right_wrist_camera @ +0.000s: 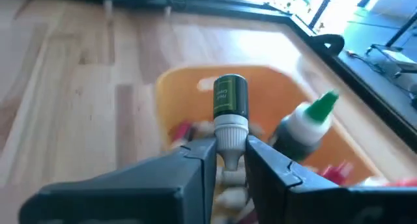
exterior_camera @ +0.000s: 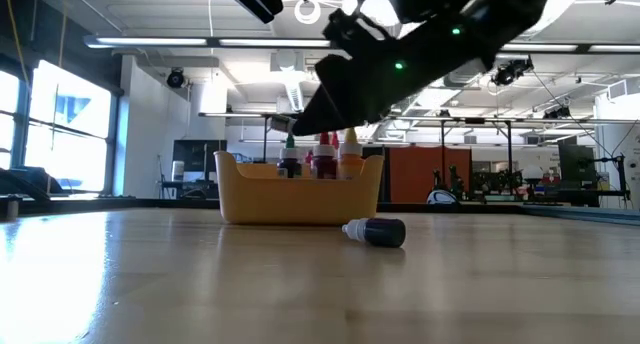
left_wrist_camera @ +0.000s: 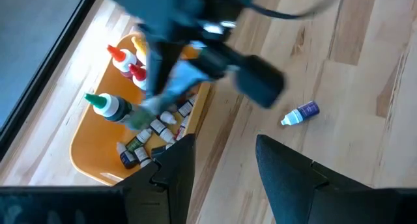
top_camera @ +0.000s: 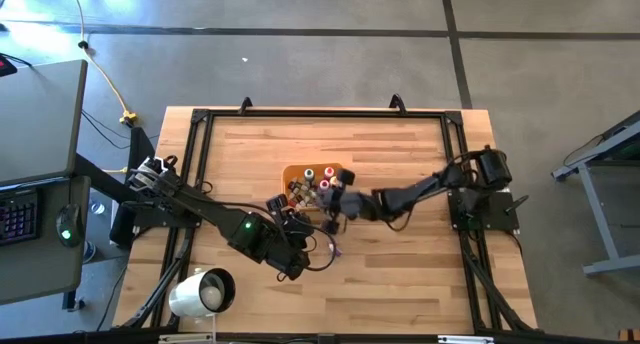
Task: Pick & Place food coloring
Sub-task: Put the small green food coloring bottle into the yellow bin, then put the small purple food coloring bottle into the yellow bin
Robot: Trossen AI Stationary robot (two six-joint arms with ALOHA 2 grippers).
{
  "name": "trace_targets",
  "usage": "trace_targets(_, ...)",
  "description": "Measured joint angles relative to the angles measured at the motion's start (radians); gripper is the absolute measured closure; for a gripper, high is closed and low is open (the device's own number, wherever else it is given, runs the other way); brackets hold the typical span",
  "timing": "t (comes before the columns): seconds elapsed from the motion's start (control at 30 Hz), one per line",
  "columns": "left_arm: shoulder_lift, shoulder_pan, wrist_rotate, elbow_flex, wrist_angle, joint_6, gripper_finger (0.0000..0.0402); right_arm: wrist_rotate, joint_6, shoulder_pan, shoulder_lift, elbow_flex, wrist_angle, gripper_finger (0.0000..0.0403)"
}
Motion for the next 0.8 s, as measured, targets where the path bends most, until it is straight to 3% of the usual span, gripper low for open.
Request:
trace_targets(0.2,0.0,0.0,0.002,0.0,-0.001,0.0,0.0243,-0.219,0.053,-0.082,0.0,0.046,-0.087,0.0333)
trace_targets(0.57,0.0,0.0,0.002,0.0,-0.001,0.0,0.0243,-0.192,0.007,-0.042,0.0,0.051,-0.132,0.0266)
trace_targets(0.8,0.0,0.0,0.003,0.0,-0.001,0.0,0.0243,-0.302,0.054,0.085,-0.016,0.058,-0.173,0.0261)
